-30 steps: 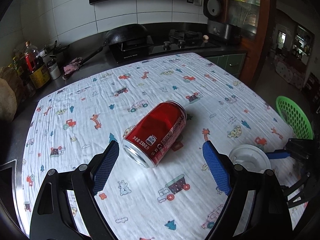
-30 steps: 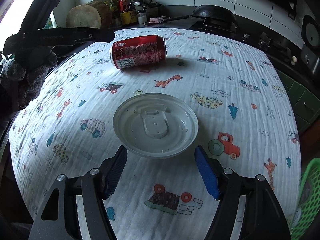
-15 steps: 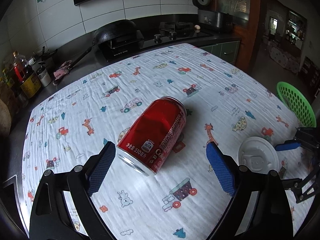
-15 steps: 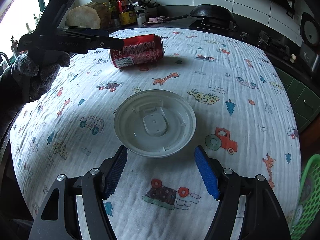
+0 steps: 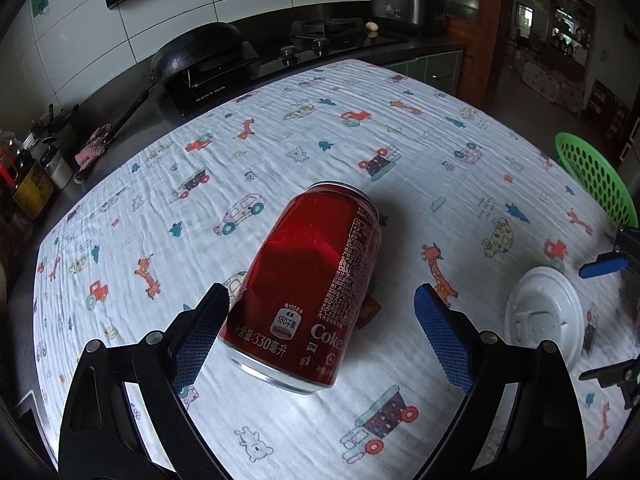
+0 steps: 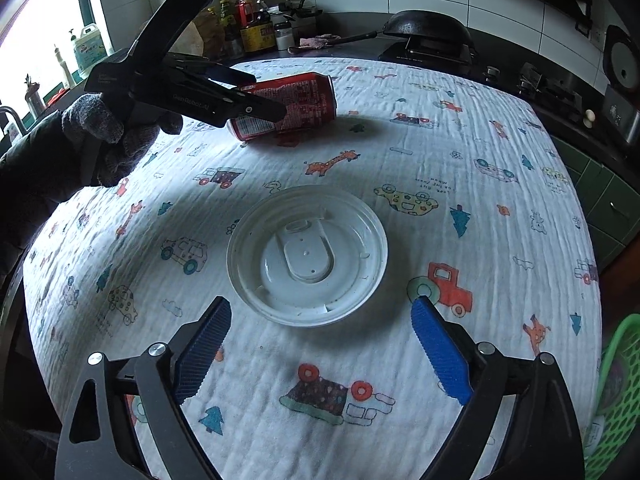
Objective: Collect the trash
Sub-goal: 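Grasp the red Coke can with the left tool while the right tool holds the lid, then carry the lid to the basket and drop it with the right tool while the left tool carries the can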
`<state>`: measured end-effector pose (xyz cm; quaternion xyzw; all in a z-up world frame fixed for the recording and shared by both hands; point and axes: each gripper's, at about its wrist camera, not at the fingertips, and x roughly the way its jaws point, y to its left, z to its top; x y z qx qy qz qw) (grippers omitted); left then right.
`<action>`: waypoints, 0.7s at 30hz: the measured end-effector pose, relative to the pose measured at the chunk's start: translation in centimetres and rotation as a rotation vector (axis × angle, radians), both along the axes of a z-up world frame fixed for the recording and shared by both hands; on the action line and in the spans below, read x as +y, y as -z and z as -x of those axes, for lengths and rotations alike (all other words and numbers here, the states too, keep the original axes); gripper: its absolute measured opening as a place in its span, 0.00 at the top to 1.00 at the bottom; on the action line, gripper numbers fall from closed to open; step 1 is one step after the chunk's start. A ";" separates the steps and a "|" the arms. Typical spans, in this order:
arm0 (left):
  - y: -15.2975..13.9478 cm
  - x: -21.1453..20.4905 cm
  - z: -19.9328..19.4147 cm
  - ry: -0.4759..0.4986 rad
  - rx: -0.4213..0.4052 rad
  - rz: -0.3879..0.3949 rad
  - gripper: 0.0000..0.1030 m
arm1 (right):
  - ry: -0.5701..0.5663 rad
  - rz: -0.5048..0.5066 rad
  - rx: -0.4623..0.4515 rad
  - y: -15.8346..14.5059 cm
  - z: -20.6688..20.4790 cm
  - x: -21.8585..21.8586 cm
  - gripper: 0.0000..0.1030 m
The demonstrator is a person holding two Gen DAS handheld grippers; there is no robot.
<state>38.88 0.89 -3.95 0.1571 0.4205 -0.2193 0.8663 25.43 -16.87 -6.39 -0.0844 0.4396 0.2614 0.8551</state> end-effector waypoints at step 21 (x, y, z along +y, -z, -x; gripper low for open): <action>1.7 -1.2 -1.8 0.083 0.041 -0.008 0.30 | -0.027 0.076 0.036 1.7 -3.9 3.3 0.13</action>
